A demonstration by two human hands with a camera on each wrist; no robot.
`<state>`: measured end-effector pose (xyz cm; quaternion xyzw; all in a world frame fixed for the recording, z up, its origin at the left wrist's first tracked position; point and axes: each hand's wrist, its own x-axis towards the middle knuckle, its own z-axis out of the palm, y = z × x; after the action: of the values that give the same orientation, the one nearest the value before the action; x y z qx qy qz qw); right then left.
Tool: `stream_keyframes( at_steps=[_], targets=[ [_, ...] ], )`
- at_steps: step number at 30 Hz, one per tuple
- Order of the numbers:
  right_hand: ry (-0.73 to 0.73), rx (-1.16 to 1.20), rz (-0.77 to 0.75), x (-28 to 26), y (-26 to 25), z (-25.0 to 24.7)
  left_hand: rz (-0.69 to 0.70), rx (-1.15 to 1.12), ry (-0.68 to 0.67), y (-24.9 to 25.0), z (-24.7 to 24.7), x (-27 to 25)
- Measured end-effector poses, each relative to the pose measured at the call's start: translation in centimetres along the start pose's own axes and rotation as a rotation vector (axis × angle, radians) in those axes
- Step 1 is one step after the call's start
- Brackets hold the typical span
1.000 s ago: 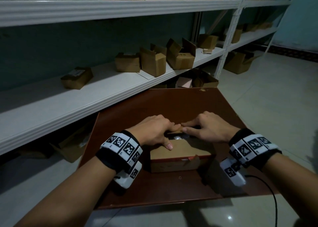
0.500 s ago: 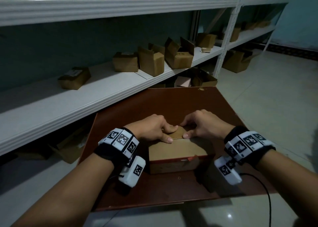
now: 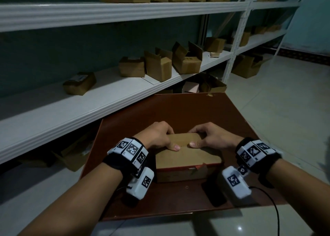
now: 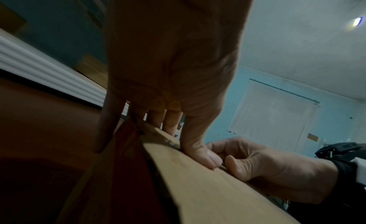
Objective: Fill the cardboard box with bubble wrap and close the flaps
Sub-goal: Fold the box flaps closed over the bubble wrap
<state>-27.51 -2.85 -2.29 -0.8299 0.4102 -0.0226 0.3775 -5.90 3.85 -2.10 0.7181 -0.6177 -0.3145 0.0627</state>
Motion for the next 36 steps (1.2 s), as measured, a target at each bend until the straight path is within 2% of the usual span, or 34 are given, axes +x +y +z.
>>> stream_keyframes(
  at_steps=[6,13,28,36],
  targets=[
    [0.009,0.023,0.070,0.3,-0.4,0.1,-0.010,0.000,0.020,0.1,0.2,0.2],
    [-0.039,-0.060,0.082,0.4,-1.0,0.1,-0.022,0.084,0.022,0.6,0.4,0.1],
    [-0.031,-0.218,0.133,1.2,-1.5,1.4,-0.059,0.241,-0.009,1.6,1.2,0.1],
    [-0.048,-0.231,0.142,0.9,-2.0,1.3,-0.055,0.168,0.009,1.1,1.3,-0.2]
  ],
)
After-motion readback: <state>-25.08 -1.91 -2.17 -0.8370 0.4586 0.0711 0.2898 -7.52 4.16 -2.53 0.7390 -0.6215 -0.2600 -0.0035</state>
